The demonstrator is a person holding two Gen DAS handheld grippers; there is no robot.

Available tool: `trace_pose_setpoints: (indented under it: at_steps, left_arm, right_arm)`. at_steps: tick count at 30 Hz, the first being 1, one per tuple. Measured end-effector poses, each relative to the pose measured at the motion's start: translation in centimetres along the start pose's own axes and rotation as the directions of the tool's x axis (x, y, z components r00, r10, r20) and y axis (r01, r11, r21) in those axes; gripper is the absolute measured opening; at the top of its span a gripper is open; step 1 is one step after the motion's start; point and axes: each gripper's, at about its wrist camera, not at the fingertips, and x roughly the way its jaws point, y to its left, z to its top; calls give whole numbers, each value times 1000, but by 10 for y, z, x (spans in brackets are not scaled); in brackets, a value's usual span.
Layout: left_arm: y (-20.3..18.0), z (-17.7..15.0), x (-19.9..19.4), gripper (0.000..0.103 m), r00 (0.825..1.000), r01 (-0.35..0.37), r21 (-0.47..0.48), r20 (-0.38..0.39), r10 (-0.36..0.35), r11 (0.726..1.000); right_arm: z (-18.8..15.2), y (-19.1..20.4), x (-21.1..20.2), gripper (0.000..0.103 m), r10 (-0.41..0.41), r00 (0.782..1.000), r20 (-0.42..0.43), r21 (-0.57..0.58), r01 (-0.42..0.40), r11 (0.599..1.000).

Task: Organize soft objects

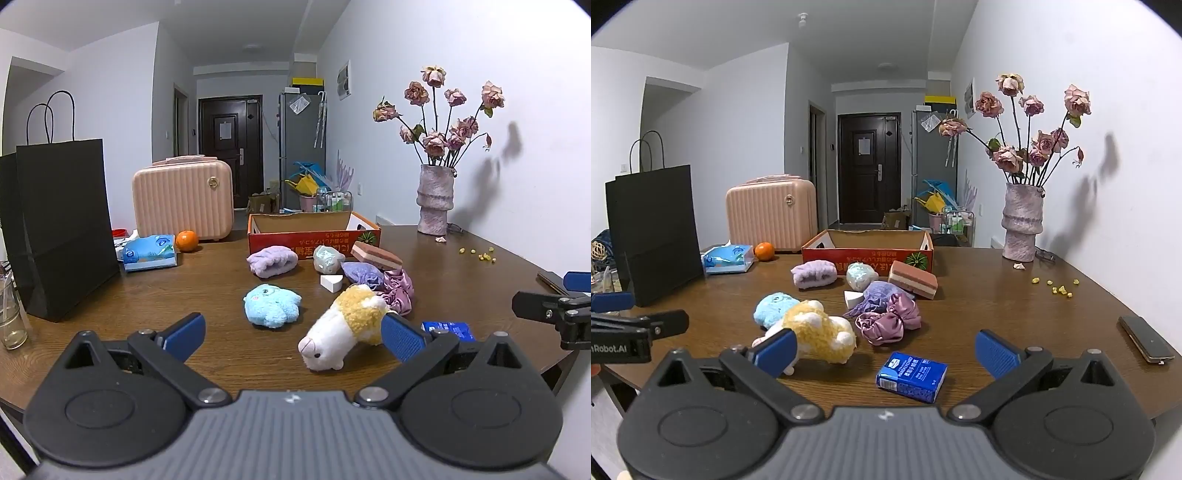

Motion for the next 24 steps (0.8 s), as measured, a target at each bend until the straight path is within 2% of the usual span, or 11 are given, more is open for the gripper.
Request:
trace_pose_setpoints:
  at_steps: [24]
  left_arm:
    - [1,4,-2,103,1000,-1,-1,3,1,1000]
  right_arm:
    - [-1,-1,0,103,-1,1000,-6,-3,1,1000]
